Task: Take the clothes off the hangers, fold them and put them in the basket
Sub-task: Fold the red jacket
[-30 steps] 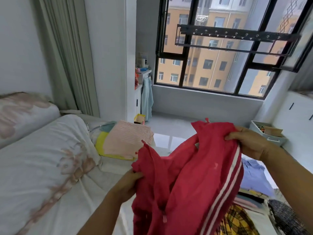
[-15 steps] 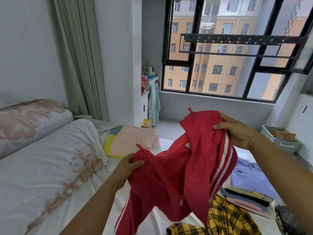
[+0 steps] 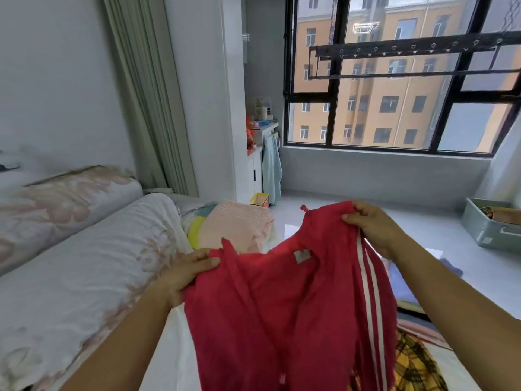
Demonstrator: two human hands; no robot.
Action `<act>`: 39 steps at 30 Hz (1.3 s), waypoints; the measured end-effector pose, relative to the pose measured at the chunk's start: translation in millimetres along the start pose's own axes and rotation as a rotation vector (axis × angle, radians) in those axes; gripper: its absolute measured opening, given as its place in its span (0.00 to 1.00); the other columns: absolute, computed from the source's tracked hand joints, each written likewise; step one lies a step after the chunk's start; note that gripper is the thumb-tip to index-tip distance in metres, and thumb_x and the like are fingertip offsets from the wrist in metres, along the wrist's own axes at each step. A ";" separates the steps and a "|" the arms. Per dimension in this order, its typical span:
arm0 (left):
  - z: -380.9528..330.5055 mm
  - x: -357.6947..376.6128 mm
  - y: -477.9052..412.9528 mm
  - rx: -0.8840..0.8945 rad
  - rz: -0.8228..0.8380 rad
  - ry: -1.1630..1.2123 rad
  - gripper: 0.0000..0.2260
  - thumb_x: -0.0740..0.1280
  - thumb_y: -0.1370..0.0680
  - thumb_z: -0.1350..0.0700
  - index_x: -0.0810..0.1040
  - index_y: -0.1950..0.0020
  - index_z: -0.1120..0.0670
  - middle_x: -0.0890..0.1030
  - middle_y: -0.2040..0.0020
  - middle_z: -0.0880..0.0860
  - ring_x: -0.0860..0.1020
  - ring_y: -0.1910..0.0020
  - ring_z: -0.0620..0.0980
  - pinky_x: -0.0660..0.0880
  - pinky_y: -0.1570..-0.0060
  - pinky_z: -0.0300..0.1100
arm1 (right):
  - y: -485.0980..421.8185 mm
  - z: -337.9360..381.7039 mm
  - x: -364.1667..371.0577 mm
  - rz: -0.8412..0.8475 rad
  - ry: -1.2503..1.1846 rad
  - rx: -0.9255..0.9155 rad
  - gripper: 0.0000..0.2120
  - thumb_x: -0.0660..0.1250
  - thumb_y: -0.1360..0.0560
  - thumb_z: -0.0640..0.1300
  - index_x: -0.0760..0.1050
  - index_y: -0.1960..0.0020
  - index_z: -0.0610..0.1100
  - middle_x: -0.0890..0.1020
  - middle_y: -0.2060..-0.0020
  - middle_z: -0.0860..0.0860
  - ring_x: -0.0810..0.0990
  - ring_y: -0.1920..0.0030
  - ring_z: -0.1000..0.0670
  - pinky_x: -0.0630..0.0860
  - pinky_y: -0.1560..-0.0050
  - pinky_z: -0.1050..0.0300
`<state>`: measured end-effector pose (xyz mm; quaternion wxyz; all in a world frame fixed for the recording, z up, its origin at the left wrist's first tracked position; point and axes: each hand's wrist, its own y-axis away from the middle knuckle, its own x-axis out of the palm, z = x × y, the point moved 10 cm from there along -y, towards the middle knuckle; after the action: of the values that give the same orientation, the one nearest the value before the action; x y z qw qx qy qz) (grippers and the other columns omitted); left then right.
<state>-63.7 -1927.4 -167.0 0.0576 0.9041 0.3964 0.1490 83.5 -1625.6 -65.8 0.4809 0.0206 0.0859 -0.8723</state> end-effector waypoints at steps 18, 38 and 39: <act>-12.7 -5.9 35.5 0.331 -0.304 -0.034 0.16 0.76 0.35 0.60 0.81 0.50 0.55 0.85 0.55 0.52 0.81 0.53 0.51 0.78 0.49 0.44 | 15.4 -3.0 28.3 -0.002 0.066 0.026 0.05 0.70 0.28 0.35 0.78 0.56 0.44 0.82 0.58 0.46 0.80 0.58 0.48 0.77 0.50 0.55; -87.0 -85.5 -55.4 0.289 -0.353 -0.783 0.16 0.72 0.29 0.62 0.77 0.43 0.54 0.79 0.52 0.50 0.77 0.54 0.47 0.73 0.49 0.41 | -45.4 -134.8 123.1 0.112 -0.003 0.461 0.02 0.63 0.24 0.33 0.74 0.53 0.35 0.78 0.61 0.42 0.77 0.65 0.49 0.76 0.60 0.56; -73.2 -95.9 -83.2 0.246 -0.335 -0.785 0.17 0.72 0.29 0.62 0.76 0.41 0.56 0.79 0.49 0.52 0.77 0.51 0.50 0.72 0.48 0.41 | -57.8 -153.4 124.8 0.058 -0.009 0.477 0.05 0.63 0.24 0.34 0.75 0.49 0.35 0.79 0.60 0.43 0.78 0.66 0.50 0.77 0.63 0.58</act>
<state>-206.5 -1942.2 -137.5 0.1190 0.8155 0.5005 -0.2653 -39.4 -1673.6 -224.1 0.4877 0.1320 -0.1252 -0.8538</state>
